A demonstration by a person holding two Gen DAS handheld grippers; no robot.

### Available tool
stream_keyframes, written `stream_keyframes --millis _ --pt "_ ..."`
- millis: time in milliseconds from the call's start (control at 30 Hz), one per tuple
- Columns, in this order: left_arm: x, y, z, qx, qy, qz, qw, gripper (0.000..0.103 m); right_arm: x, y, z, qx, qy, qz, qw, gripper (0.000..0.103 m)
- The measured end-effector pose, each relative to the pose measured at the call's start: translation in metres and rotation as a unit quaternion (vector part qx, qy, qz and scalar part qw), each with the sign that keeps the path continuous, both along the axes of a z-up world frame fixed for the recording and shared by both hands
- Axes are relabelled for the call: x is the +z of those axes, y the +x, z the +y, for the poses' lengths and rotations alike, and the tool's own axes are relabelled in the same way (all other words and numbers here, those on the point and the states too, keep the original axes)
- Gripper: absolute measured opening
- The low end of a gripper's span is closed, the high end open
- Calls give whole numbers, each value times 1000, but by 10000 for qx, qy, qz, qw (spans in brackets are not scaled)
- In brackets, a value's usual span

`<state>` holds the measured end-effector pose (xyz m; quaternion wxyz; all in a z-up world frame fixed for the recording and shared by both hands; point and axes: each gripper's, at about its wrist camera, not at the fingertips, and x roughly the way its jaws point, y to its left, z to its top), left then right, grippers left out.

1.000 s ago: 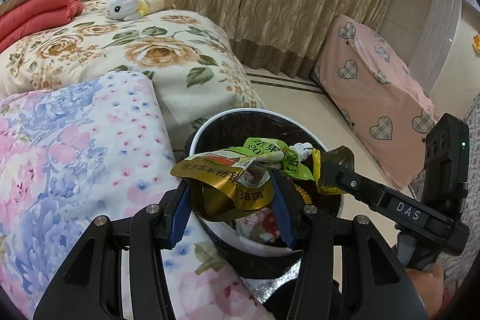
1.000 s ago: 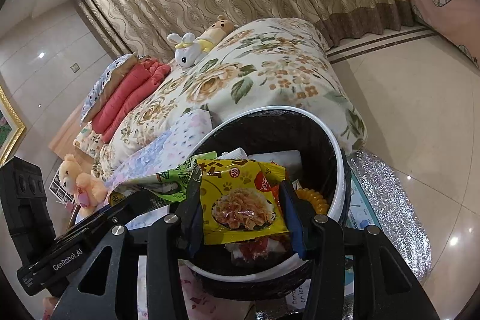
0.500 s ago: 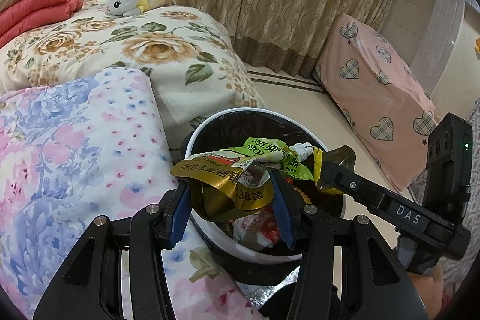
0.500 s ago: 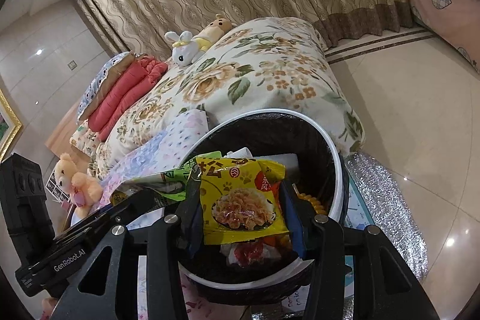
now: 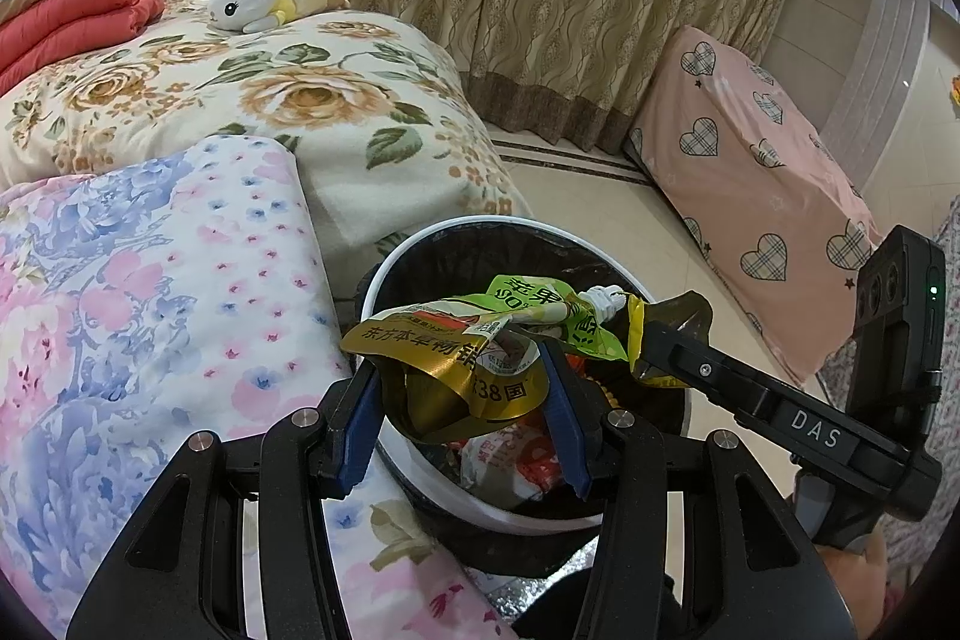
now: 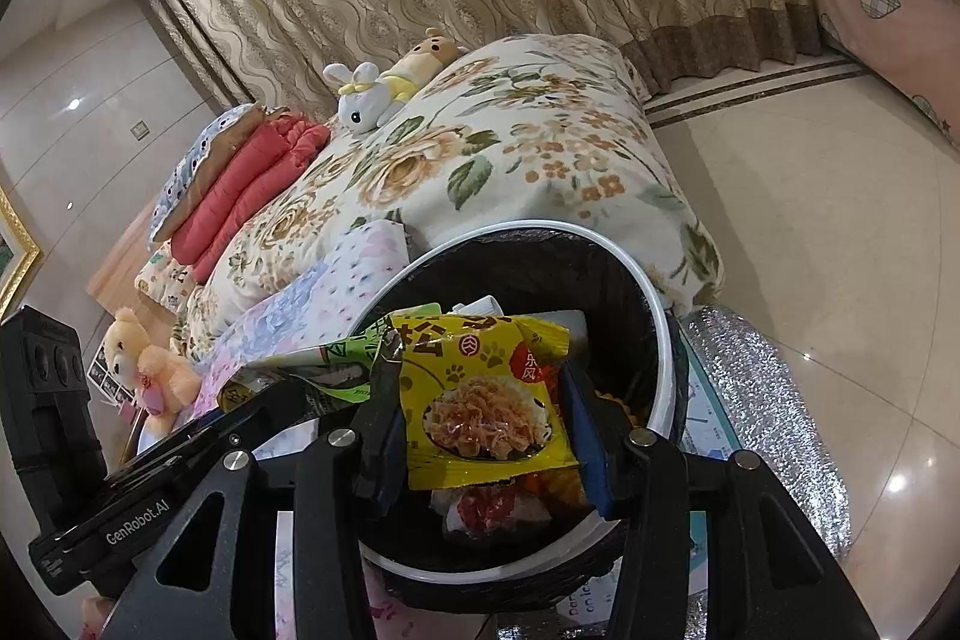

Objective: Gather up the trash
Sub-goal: 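Carry both wrappers over the bin and lower them inside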

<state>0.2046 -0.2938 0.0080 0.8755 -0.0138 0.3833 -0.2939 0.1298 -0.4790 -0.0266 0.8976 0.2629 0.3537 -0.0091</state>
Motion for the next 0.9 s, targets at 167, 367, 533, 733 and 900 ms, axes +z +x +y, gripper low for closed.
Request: stream_keyframes --millis 167,367,533,733,900 --pt "-1 2 -2 0 9 -5 10000 48 0 0 -1 2 -9 9 10000 47" --pt "-1 3 -3 13 -7 38 10000 48 -1 0 -2 11 -21 47 10000 47" --pt "-2 4 -2 21 -24 53 10000 48 -3 0 -4 1 -24 87 10000 47" --pt "-5 7 0 65 -49 99 9999 49 -4 4 -3 3 -60 147 9999 48" --pt "-7 9 0 75 -32 151 9999 50 -6 7 -2 13 -54 187 9998 49"
